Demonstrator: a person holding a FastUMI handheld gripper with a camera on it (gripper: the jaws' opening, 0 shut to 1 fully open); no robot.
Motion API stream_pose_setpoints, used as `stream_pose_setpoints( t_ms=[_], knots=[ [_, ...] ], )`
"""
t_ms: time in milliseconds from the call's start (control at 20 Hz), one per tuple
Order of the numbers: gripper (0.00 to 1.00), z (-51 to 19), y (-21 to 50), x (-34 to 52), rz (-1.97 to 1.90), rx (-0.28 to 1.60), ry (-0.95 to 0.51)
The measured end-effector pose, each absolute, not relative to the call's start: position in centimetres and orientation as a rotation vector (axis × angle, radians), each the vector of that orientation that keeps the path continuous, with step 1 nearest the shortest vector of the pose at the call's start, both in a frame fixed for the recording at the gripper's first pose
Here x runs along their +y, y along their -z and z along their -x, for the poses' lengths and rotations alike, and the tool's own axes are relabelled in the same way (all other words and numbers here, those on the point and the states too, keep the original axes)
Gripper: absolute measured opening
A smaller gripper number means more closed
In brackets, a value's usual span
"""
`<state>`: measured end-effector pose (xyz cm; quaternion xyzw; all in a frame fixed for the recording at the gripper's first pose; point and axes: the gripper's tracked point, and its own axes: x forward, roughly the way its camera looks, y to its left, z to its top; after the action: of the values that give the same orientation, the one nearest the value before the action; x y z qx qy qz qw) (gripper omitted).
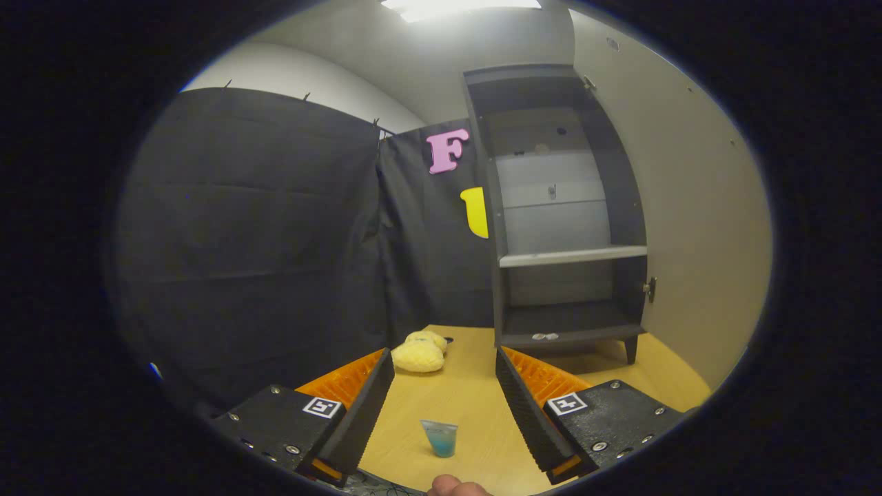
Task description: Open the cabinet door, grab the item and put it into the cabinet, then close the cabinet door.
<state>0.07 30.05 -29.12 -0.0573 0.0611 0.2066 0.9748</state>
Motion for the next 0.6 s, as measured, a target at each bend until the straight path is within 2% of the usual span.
stream_pose_setpoints(
  t_ms=[250, 600],
  knots=[
    [0.93, -2.5, 38.8, 30.1, 0.126, 0.262, -0.237],
    [0.93, -3.5, 45.6, 30.4, 0.191, 0.36, -0.232]
  ],
)
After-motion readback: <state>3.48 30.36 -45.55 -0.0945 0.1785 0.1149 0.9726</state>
